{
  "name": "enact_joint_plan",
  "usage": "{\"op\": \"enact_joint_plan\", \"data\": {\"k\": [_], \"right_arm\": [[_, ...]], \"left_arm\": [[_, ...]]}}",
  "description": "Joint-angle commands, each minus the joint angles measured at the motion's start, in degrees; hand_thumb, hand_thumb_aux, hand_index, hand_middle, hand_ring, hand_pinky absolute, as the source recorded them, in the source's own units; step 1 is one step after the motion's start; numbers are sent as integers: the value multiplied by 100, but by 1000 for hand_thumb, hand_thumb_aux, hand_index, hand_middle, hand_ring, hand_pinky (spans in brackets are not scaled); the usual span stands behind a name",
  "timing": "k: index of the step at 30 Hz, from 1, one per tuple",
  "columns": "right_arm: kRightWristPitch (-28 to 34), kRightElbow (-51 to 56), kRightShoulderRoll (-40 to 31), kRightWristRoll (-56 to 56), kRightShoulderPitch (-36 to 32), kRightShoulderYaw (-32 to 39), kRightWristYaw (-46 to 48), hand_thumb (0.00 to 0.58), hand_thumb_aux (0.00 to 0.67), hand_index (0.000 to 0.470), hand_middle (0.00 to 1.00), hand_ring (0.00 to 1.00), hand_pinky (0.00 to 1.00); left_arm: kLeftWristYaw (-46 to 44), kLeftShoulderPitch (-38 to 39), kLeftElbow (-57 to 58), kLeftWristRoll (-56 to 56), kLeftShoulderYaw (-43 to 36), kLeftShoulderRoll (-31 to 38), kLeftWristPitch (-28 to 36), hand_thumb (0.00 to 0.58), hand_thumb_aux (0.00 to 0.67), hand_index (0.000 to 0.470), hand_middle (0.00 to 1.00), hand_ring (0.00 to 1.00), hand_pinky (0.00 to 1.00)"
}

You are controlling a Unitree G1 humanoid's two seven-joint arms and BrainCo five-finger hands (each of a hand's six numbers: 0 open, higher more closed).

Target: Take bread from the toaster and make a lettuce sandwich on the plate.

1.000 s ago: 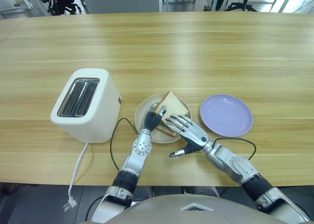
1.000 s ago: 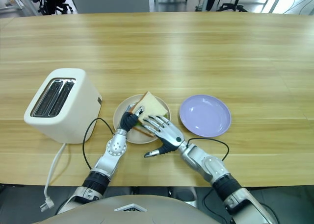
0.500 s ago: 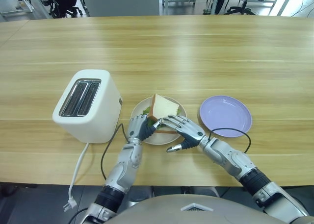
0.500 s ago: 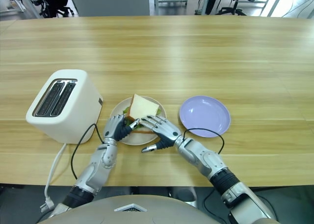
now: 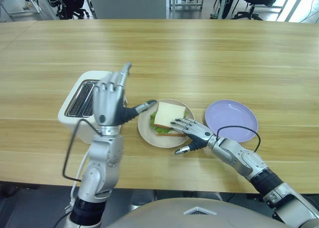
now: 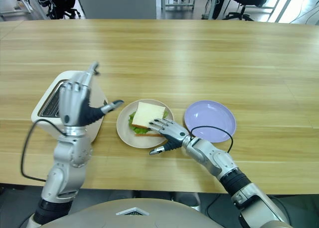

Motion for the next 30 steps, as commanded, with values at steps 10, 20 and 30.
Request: {"op": "enact_joint_plan", "data": {"k": [10,20,30], "right_arm": [[-838,-1315,445,4171,666,-1391,809,580,670,460,0,0,0],[-1213,-1501,-523,3722,1504,-1099,2212,580,670,460,1000,1000,1000],[-1295,-521,-778,764,1609,-568,1311,580,670,460,1000,1000,1000]], "left_arm": [[-681,595,396,-2391,256,58,-2184,580,670,460,1000,1000,1000],[-2393,1661,952,-2804,-210,1478,-3425,580,670,460,1000,1000,1000],[-2736,1312,2597,-538,-1135,1744,-2839,580,670,460,1000,1000,1000]]}}
